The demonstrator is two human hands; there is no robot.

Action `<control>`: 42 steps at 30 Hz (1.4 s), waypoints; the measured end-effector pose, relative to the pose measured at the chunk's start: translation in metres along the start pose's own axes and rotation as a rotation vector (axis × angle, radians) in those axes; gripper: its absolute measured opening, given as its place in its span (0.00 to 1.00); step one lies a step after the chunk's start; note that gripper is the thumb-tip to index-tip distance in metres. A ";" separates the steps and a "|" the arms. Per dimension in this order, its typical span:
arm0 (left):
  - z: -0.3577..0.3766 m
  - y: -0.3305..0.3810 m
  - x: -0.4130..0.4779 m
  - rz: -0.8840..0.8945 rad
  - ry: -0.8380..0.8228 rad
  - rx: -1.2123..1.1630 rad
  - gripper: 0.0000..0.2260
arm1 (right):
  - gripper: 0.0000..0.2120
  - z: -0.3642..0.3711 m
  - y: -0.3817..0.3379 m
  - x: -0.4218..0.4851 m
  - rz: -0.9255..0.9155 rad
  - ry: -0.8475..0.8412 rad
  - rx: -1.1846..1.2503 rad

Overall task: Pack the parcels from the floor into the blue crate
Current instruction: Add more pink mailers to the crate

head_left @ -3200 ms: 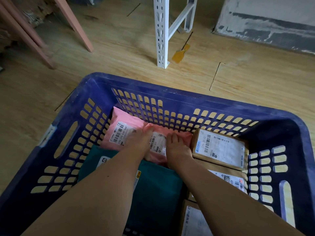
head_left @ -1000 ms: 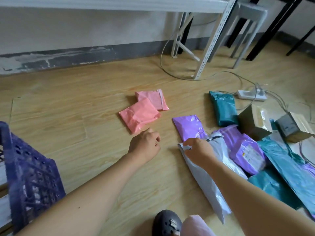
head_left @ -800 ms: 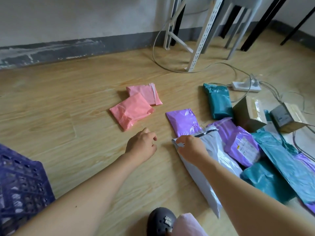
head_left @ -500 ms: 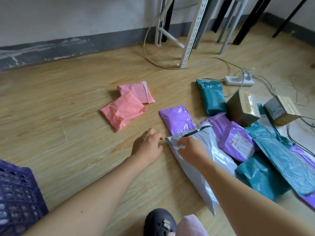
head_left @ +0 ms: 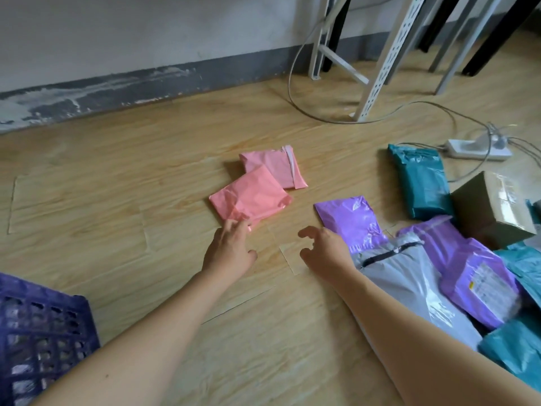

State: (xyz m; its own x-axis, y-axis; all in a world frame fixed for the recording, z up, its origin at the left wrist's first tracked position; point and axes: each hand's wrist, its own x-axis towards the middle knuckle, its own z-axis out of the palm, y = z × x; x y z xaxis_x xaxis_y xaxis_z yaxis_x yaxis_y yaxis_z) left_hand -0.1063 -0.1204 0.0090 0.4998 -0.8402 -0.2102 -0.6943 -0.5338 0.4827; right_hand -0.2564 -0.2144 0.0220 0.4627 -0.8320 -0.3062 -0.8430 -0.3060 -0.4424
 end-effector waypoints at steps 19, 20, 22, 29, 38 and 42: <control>0.033 -0.068 0.106 -0.222 -0.098 -0.138 0.36 | 0.35 0.069 -0.033 0.188 0.386 -0.020 0.921; 0.035 -0.070 0.109 -0.236 -0.106 -0.143 0.37 | 0.35 0.071 -0.030 0.194 0.413 -0.022 1.012; 0.039 -0.073 0.112 -0.243 -0.119 -0.153 0.39 | 0.36 0.078 -0.027 0.203 0.442 -0.022 1.078; 0.051 -0.076 0.110 -0.225 -0.188 -0.049 0.47 | 0.06 0.087 -0.025 0.203 0.630 -0.178 0.997; 0.034 -0.072 0.113 -0.262 0.212 0.122 0.14 | 0.15 0.073 -0.053 0.201 0.236 -0.131 0.673; 0.022 -0.075 0.118 -0.390 0.296 0.086 0.13 | 0.24 0.078 -0.059 0.220 -0.089 -0.066 0.071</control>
State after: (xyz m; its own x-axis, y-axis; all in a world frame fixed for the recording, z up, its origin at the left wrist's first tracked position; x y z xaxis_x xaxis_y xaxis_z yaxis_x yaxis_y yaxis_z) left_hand -0.0067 -0.1812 -0.0712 0.8481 -0.5194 -0.1047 -0.4598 -0.8196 0.3418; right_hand -0.0835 -0.3431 -0.0855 0.5535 -0.7702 -0.3167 -0.7775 -0.3417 -0.5279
